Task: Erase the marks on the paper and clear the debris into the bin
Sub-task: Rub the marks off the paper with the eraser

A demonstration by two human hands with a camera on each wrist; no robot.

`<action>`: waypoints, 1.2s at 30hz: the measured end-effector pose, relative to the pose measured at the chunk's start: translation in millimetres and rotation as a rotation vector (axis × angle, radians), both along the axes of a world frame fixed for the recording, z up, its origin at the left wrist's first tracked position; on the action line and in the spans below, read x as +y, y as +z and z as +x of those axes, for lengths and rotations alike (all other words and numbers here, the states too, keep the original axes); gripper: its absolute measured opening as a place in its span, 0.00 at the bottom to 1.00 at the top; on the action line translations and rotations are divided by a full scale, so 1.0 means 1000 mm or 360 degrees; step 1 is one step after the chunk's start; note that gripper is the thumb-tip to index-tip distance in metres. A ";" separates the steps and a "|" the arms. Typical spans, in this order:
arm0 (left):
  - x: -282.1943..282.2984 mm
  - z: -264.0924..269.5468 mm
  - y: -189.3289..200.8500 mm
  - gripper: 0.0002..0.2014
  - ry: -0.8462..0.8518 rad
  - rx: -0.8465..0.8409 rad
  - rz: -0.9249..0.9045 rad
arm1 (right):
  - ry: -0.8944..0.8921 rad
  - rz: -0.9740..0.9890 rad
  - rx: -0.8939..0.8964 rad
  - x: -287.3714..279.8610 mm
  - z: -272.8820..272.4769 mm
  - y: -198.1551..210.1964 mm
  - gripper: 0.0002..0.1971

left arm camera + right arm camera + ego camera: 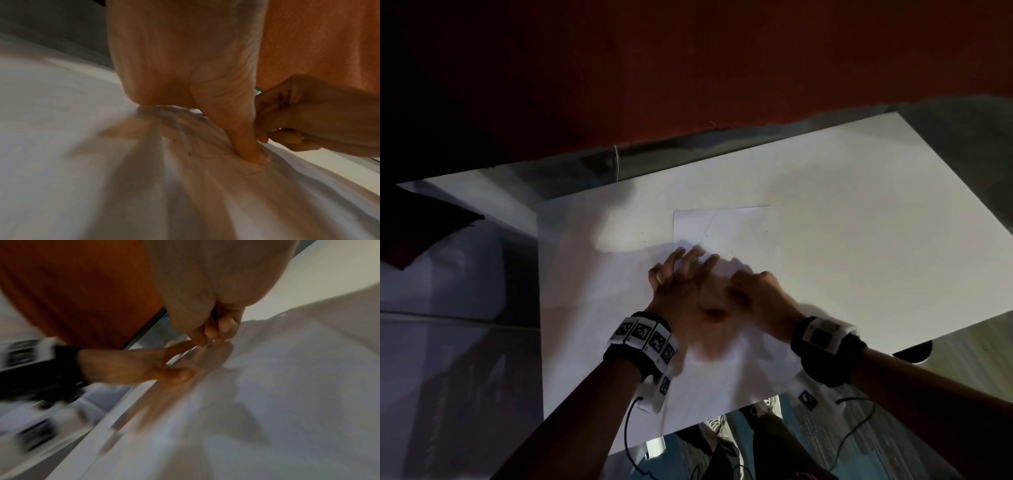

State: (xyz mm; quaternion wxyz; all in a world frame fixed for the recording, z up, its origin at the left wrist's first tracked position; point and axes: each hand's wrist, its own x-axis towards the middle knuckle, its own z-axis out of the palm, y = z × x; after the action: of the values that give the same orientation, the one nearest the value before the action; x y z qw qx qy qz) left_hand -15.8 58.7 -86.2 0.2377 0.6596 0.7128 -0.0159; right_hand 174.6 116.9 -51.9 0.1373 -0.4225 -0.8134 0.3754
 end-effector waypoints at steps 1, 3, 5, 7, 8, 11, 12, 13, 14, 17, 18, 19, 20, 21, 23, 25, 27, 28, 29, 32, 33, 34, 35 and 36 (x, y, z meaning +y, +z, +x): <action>0.000 0.001 -0.001 0.60 0.0004 -0.0001 0.0021 | 0.0079 0.0033 -0.0007 -0.006 -0.002 0.004 0.06; 0.001 0.000 0.004 0.60 -0.0008 -0.0047 0.0019 | 0.0080 -0.0089 -0.0082 0.005 0.003 0.000 0.06; 0.002 0.001 0.008 0.60 -0.0012 -0.0077 -0.0009 | -0.0042 -0.0011 -0.0102 0.014 0.004 -0.001 0.07; 0.000 0.002 0.008 0.59 0.0001 -0.0059 0.0001 | -0.0054 0.0081 0.0005 0.004 -0.001 -0.005 0.07; 0.000 0.002 0.007 0.58 -0.0001 -0.0032 0.0003 | 0.0040 0.0121 -0.0006 -0.005 -0.004 -0.003 0.08; 0.001 0.001 0.010 0.56 -0.0026 -0.0047 0.0010 | 0.0098 -0.0012 -0.0092 0.013 0.003 -0.004 0.07; 0.000 0.001 0.012 0.54 -0.0023 -0.0071 0.0020 | 0.0037 0.0012 -0.0136 0.020 0.005 -0.004 0.06; -0.001 0.001 0.011 0.54 -0.0017 -0.0076 0.0026 | -0.0018 0.0053 -0.0117 0.021 0.003 -0.005 0.05; -0.002 0.001 0.010 0.54 -0.0013 -0.0061 0.0032 | -0.0021 0.0030 -0.0064 0.015 0.001 -0.004 0.05; -0.001 0.001 0.009 0.56 -0.0030 0.0022 0.0039 | 0.0290 0.0126 -0.0090 -0.002 -0.001 0.000 0.09; -0.001 0.001 0.011 0.56 -0.0036 0.0000 0.0027 | 0.0251 0.0091 -0.0172 0.005 0.001 -0.002 0.09; 0.000 0.001 0.012 0.56 -0.0036 -0.0033 0.0023 | 0.0144 0.0058 -0.0169 0.014 0.003 0.001 0.08; -0.001 0.001 0.013 0.55 -0.0029 -0.0052 0.0022 | 0.0077 0.0053 -0.0143 0.019 0.003 -0.001 0.07; -0.001 0.002 0.013 0.56 -0.0019 -0.0048 0.0019 | 0.0095 0.0043 -0.0138 0.017 0.000 -0.001 0.07; -0.002 0.003 0.010 0.57 -0.0003 0.0012 0.0025 | 0.0255 0.0019 -0.0272 0.001 -0.007 0.001 0.07; -0.002 0.002 0.010 0.57 -0.0003 0.0004 0.0015 | 0.0232 0.0004 -0.0216 0.002 -0.006 0.007 0.05; -0.001 0.002 0.014 0.56 -0.0013 -0.0036 0.0011 | 0.0040 0.0120 -0.0094 0.024 -0.003 0.009 0.07; 0.000 0.002 0.014 0.56 -0.0014 -0.0018 0.0007 | -0.0030 0.0217 -0.0071 0.033 -0.002 0.011 0.12; -0.001 0.003 0.014 0.56 -0.0007 0.0002 -0.0002 | -0.0094 0.0260 -0.0092 0.041 0.002 0.016 0.16; 0.000 0.002 0.014 0.56 0.0003 -0.0012 0.0029 | -0.0267 0.0284 -0.0068 0.053 0.022 0.018 0.22; 0.001 0.003 0.016 0.55 -0.0004 -0.0044 0.0051 | -0.0309 0.0246 -0.0092 0.052 0.029 0.021 0.23; 0.002 0.004 0.017 0.53 -0.0022 -0.0068 0.0104 | -0.0287 0.0229 -0.0097 0.052 0.037 0.020 0.23; 0.004 0.005 0.016 0.51 -0.0054 -0.0083 0.0173 | -0.0253 0.0190 -0.0082 0.049 0.042 0.020 0.22; 0.006 0.007 0.015 0.49 -0.0089 -0.0116 0.0223 | -0.0196 0.0154 -0.0075 0.043 0.044 0.018 0.18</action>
State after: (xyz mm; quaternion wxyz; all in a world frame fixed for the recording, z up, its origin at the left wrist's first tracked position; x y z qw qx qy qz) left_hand -8.5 64.3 -71.0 0.2162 0.6943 0.6845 0.0513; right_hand 219.0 160.2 -33.4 0.1613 -0.4732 -0.8062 0.3164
